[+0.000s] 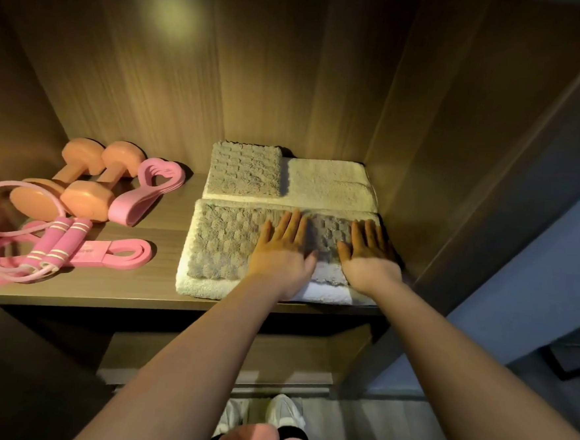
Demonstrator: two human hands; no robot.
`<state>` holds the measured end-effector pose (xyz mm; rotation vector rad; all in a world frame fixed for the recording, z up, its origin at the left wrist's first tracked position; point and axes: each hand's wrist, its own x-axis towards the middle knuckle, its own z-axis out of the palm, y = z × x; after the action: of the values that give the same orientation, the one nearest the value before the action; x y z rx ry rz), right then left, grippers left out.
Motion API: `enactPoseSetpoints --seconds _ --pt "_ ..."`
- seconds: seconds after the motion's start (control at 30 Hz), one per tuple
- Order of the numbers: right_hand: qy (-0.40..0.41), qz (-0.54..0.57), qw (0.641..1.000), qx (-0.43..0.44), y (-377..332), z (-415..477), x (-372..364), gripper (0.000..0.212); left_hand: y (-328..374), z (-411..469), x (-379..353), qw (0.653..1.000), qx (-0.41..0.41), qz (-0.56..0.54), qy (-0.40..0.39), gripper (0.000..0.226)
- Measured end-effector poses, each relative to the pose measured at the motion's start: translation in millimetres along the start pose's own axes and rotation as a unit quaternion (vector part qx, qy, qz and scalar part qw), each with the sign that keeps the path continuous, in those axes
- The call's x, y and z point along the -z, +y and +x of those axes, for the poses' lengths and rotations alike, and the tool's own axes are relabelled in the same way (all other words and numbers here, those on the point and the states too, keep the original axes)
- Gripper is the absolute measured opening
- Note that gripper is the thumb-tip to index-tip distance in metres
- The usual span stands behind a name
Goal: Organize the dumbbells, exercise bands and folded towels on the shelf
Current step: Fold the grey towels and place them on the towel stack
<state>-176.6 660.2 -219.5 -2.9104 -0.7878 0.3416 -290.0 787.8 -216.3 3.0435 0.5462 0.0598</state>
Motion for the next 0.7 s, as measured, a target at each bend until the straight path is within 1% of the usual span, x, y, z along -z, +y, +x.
enactPoseSetpoints --seconds 0.1,0.13,0.17,0.2,0.27,0.3,0.37,0.4,0.43,0.47,0.5,0.53,0.57,0.63,0.67,0.7 --pt "-0.013 0.046 0.999 -0.006 0 -5 2 0.063 -1 2 -10 1.0 0.004 -0.009 -0.019 0.067" --pt "-0.008 0.086 0.996 -0.011 0 -9 4 0.063 -2 2 -11 1.0 0.003 -0.008 -0.019 0.067" --pt "0.015 0.141 0.99 -0.017 1 -17 6 0.062 -3 2 -12 1.0 0.001 -0.007 -0.018 0.067" --pt "0.057 0.207 0.976 -0.025 2 -27 7 0.059 -3 1 -12 1.0 0.0 -0.006 -0.016 0.067" --pt "0.149 0.328 0.932 -0.042 4 -52 7 0.046 -2 1 -13 1.0 0.0 -0.014 -0.015 0.067" --pt "0.177 0.374 0.909 -0.051 6 -65 6 0.041 -2 0 -13 1.0 0.0 -0.016 -0.016 0.067" --pt "0.185 0.463 0.863 -0.083 10 -87 1 0.04 -3 -1 -13 1.0 -0.001 -0.013 -0.017 0.067" --pt "0.168 0.52 0.83 -0.113 12 -94 -3 0.04 -3 -1 -13 1.0 -0.002 -0.013 -0.016 0.067" --pt "0.142 0.588 0.783 -0.148 13 -97 -7 0.039 -4 -1 -13 1.0 -0.002 -0.013 -0.015 0.067" --pt "0.112 0.66 0.72 -0.181 13 -99 -8 0.039 -4 -1 -13 1.0 -0.002 -0.013 -0.016 0.067" --pt "0.08 0.728 0.649 -0.203 13 -99 -8 0.039 -4 -1 -13 1.0 -0.002 -0.014 -0.017 0.067" --pt "0.054 0.778 0.588 -0.216 13 -100 -5 0.039 -3 -1 -13 1.0 -0.002 -0.016 -0.017 0.067" --pt "0.037 0.812 0.537 -0.226 12 -99 -2 0.039 -3 -2 -13 1.0 -0.002 -0.016 -0.016 0.067" --pt "0.017 0.856 0.457 -0.242 8 -97 5 0.041 -3 -2 -13 1.0 -0.001 -0.018 -0.016 0.067" --pt "0.009 0.87 0.427 -0.247 5 -95 8 0.043 -3 -2 -13 1.0 -0.001 -0.018 -0.017 0.067" --pt "0.001 0.879 0.408 -0.248 2 -93 11 0.045 -3 -2 -13 1.0 -0.001 -0.018 -0.018 0.067"
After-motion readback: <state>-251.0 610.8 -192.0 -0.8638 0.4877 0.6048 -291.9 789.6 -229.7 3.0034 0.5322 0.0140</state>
